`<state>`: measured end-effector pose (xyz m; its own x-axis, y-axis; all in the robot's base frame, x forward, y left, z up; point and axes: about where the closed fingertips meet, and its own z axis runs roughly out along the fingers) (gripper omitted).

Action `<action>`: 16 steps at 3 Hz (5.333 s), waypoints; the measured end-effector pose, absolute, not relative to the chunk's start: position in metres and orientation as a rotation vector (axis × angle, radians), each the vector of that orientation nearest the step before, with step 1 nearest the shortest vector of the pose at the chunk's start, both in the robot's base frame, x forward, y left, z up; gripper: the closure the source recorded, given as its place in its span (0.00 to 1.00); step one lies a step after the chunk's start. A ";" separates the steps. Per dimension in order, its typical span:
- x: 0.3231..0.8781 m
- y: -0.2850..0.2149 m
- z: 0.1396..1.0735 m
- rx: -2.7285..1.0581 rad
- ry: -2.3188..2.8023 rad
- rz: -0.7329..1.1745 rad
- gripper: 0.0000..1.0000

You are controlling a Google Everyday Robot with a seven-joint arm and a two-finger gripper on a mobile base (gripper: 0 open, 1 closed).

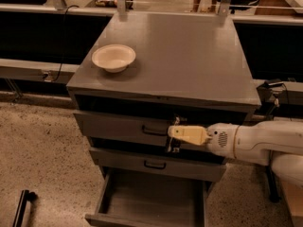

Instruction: Pick rxbar chocolate from bottom drawer and place on counter

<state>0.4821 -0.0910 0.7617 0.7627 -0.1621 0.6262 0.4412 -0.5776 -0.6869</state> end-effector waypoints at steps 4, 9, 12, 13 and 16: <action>0.599 -0.093 0.819 -2.208 -0.017 -0.986 1.00; 0.585 -0.084 0.871 -2.123 -0.051 -1.026 1.00; 0.617 -0.098 0.885 -2.202 -0.098 -1.094 1.00; 0.658 -0.119 0.874 -2.290 -0.072 -1.156 1.00; 0.724 -0.170 0.855 -2.462 0.026 -1.327 1.00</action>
Offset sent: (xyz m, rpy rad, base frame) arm 0.0911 -0.0076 0.0766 -0.0531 -0.0187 -0.1543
